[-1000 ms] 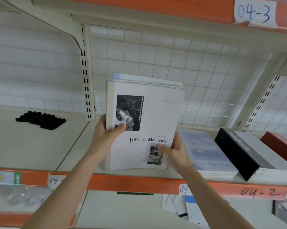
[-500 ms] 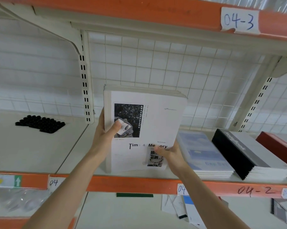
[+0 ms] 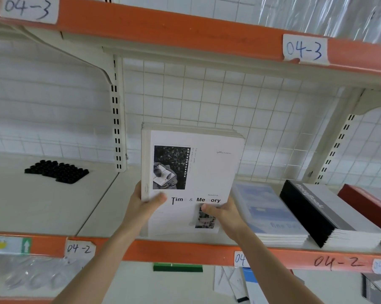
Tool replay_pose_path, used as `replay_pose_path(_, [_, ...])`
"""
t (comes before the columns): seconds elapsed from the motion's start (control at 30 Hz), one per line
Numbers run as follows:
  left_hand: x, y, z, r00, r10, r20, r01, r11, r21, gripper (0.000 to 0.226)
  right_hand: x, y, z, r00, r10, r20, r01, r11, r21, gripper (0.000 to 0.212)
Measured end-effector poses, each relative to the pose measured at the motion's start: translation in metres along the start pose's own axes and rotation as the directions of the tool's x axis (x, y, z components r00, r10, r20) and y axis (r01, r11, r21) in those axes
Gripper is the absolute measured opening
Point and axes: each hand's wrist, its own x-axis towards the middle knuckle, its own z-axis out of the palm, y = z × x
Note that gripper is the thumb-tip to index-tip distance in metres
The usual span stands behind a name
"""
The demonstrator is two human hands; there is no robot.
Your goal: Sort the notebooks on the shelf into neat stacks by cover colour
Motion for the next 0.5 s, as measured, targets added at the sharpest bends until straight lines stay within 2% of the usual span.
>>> replay_pose_path(0.17, [-0.007, -0.002, -0.001, 0.998, -0.05, 0.027, 0.051, 0.999, -0.02, 0.077, 0.002, 0.008, 0.001, 0.999, 0.052, -0.006, -0.052, 0.999, 0.015, 0.038])
replay_pose_path(0.33, [0.004, 0.019, 0.005, 1.0, 0.0, 0.025, 0.002, 0.996, -0.089, 0.055, 0.004, 0.007, 0.0, 0.998, 0.067, 0.002, -0.067, 0.997, 0.035, 0.04])
replay_pose_path(0.43, [0.009, 0.033, 0.009, 0.997, 0.067, 0.048, -0.061, 0.992, -0.113, 0.033, 0.005, 0.006, -0.001, 0.998, 0.065, 0.019, -0.065, 0.997, 0.047, 0.038])
replay_pose_path(0.5, [0.012, 0.031, 0.006, 0.996, 0.079, 0.042, -0.075, 0.993, -0.091, 0.041, 0.005, 0.005, -0.001, 0.998, 0.061, 0.025, -0.062, 0.997, 0.052, 0.041])
